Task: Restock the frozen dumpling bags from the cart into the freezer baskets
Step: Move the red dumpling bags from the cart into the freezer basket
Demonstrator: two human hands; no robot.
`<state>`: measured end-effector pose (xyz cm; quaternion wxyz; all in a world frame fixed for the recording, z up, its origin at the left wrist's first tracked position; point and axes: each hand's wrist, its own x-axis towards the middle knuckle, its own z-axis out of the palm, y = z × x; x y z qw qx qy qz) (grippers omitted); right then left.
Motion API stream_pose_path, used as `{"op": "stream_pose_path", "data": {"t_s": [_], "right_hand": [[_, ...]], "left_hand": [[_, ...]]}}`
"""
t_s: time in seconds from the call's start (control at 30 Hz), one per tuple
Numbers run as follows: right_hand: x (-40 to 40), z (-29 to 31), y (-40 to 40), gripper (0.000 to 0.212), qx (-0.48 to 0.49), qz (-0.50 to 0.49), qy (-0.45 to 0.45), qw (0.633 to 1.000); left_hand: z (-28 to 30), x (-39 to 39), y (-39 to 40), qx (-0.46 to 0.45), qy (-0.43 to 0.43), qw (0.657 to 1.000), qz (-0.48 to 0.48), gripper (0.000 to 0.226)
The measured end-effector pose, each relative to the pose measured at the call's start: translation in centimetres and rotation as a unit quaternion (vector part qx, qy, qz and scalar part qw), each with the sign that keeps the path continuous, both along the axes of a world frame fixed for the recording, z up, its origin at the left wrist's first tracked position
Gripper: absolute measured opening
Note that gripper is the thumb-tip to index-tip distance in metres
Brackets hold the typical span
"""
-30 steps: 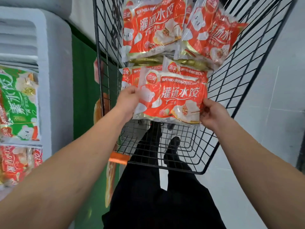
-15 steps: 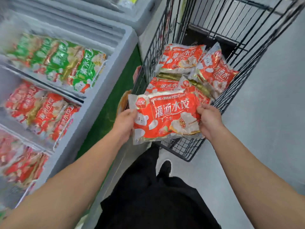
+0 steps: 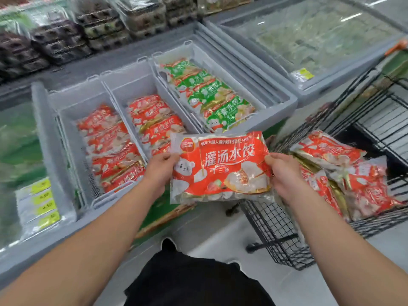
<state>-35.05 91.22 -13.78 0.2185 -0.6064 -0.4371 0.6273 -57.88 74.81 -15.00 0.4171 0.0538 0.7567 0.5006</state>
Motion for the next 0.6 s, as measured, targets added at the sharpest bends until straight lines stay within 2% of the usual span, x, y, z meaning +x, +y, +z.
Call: {"op": "stream_pose_path", "data": {"t_s": [0.17,0.43,0.6], "right_hand": [[-10.4,0.6,-2.6,0.009,0.014,0.084,-0.008,0.996],[-24.4,0.0,-6.0,0.011,0.042,0.142,-0.021,0.989],[-30.2,-0.4,-7.1,0.013,0.03,0.162,-0.027,0.986]], "left_hand": [[0.2,-8.1,-6.2,0.01,0.01,0.998,0.065,0.018],[-1.0,-18.9,-12.7,-0.009,0.033,0.996,0.086,0.027],[-1.9,-22.6,-14.5,-0.003,0.001,0.994,0.11,0.027]]}}
